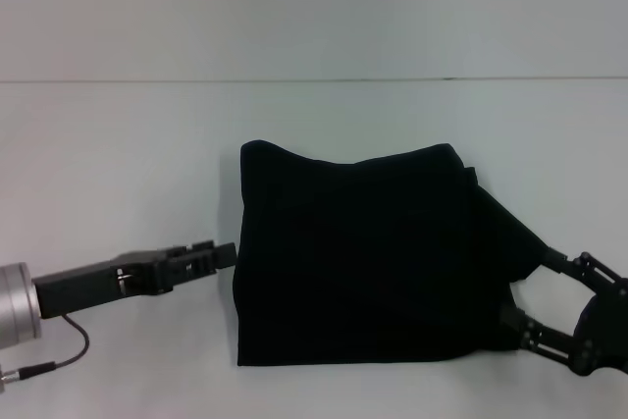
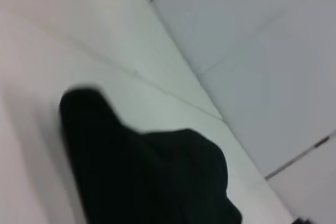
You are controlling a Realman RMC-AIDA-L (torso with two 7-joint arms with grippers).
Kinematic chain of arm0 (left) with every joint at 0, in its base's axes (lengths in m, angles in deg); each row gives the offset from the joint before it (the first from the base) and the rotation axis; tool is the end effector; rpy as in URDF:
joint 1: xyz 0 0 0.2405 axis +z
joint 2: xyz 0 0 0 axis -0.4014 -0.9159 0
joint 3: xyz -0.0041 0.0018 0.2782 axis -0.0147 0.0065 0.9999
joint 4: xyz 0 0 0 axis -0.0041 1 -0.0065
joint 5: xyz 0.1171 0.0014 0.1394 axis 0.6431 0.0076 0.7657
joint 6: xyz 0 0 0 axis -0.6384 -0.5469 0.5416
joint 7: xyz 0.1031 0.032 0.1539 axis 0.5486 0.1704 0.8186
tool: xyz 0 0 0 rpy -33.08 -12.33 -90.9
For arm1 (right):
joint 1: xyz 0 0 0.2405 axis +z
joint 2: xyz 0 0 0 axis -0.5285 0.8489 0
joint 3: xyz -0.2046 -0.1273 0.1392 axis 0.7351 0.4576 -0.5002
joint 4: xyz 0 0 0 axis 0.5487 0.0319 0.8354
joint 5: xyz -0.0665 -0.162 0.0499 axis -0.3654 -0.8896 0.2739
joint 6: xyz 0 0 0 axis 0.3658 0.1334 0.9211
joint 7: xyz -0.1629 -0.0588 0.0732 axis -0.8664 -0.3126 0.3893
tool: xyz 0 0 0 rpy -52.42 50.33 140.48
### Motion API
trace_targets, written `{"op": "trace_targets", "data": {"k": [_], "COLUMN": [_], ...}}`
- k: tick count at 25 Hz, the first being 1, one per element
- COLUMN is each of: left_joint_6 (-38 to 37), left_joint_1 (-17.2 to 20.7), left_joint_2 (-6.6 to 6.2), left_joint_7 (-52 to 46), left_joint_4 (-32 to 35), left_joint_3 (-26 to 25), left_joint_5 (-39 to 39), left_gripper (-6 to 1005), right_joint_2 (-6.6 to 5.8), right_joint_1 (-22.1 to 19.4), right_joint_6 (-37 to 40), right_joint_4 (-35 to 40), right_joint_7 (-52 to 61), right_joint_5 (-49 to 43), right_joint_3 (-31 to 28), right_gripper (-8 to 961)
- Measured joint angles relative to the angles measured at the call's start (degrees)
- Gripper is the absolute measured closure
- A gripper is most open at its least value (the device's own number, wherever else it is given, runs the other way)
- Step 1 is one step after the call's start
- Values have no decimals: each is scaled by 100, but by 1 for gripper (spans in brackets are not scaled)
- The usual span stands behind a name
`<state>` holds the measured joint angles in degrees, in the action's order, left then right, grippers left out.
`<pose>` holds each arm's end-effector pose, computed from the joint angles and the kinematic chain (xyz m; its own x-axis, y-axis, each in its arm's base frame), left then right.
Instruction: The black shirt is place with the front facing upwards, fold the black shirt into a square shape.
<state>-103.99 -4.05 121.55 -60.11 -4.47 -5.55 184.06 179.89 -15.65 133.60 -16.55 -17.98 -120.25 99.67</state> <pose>-0.2772 0.3098 -0.0506 0.3545 0.7217 0.5945 0.8508 -0.5127 0.1150 0.3158 0.2655 -0.0546 0.7746 -0.1042 -0.6238 -0.4784 -0.7417 -0.4702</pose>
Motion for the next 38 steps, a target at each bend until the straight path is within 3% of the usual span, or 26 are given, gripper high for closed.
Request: {"op": "trace_targets", "data": {"k": [6, 9, 12, 17, 21, 38], "left_joint_6": [-502, -662, -751, -573, -285, -161], "left_joint_1": [205, 335, 558, 728, 726, 644], "left_joint_2": [148, 172, 202, 190, 191, 169], "left_joint_7": [2989, 4074, 4873, 4744, 4589, 4373], "left_joint_4": [117, 70, 51, 70, -67, -186], "left_joint_3": [21, 89, 104, 78, 80, 63], "left_joint_5": [-488, -535, -497, -81, 286, 275], "left_gripper": [365, 229, 168, 67, 64, 63], "right_joint_2": [-5, 0, 5, 5, 11, -3], "right_joint_1": [134, 130, 77, -29, -63, -17], "right_joint_6": [13, 4, 8, -81, -213, -303], "right_joint_4": [-66, -66, -69, -72, -134, -159], "right_joint_7": [272, 273, 241, 238, 229, 206], "right_joint_5": [5, -4, -103, -396, -563, -576], "right_joint_3": [-171, -155, -103, -100, -108, -101], "right_gripper": [26, 26, 26, 26, 26, 26]}}
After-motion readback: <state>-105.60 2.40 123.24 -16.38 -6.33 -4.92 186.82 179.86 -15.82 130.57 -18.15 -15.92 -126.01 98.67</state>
